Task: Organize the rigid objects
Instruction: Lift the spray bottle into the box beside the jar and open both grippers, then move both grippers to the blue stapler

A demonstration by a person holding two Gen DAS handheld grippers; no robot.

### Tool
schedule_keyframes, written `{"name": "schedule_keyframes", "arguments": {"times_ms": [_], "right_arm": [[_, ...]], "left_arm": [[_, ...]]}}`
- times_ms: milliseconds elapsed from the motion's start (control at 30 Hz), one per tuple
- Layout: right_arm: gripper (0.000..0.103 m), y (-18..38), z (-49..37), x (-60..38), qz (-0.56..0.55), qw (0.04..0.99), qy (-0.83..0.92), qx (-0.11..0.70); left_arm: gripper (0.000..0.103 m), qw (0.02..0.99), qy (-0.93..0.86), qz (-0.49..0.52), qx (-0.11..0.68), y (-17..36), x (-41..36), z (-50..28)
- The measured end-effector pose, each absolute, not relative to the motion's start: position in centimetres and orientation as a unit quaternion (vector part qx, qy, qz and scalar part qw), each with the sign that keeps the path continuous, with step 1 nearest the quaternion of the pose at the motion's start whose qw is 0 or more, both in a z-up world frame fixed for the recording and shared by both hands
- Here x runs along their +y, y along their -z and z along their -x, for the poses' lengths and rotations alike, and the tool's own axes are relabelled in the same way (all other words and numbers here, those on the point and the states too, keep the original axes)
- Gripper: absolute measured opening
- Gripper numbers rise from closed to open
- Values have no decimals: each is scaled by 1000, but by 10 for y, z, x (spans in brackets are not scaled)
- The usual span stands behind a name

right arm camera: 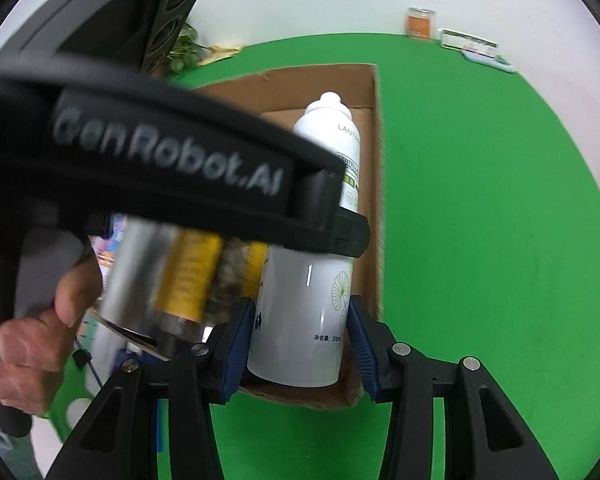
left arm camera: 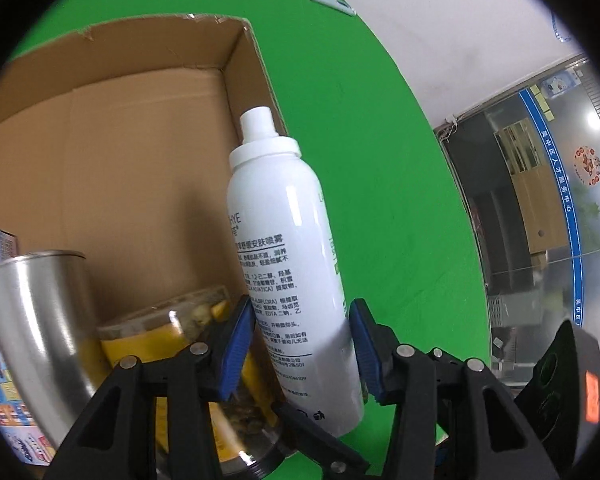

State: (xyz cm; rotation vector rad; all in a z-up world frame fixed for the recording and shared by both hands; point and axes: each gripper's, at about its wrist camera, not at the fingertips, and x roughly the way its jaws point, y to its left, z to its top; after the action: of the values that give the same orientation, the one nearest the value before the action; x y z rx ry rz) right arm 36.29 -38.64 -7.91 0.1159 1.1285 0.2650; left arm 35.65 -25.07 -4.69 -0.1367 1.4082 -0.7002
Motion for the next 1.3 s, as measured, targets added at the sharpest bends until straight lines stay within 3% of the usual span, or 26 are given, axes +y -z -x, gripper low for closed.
{"name": "schedule_keyframes", "arguments": {"times_ms": [367, 600, 667, 733, 833, 867, 933, 967, 1100, 1300], "right_arm": [[45, 80, -349, -398, -71, 831, -123, 537], [47, 62, -318, -404, -86, 855, -96, 501], [52, 53, -305, -405, -106, 870, -88, 473], [80, 46, -286, -403, -112, 886, -75, 444], [97, 43, -235, -379, -98, 908, -47, 404], [98, 42, -226, -371, -84, 914, -40, 395], [102, 34, -200, -355, -49, 926, -22, 374], [102, 32, -188, -357, -43, 931, -14, 363], [102, 17, -153, -346, -40, 940, -15, 339], [102, -14, -112, -310, -16, 951, -30, 306]], "left_arm": [[49, 708, 289, 59, 642, 38, -260, -347], [46, 735, 310, 62, 600, 14, -244, -320], [46, 755, 306, 43, 578, 2, -239, -310], [47, 787, 307, 29, 534, -16, -222, -297], [51, 855, 291, 3, 429, -52, -192, -254], [54, 877, 277, -11, 393, -62, -180, -236], [81, 912, 243, -38, 328, -80, -157, -201], [86, 929, 220, -50, 293, -88, -141, -181], [86, 962, 118, -115, 219, -105, -84, -131], [86, 961, 36, -115, 249, -96, -26, -105]]}}
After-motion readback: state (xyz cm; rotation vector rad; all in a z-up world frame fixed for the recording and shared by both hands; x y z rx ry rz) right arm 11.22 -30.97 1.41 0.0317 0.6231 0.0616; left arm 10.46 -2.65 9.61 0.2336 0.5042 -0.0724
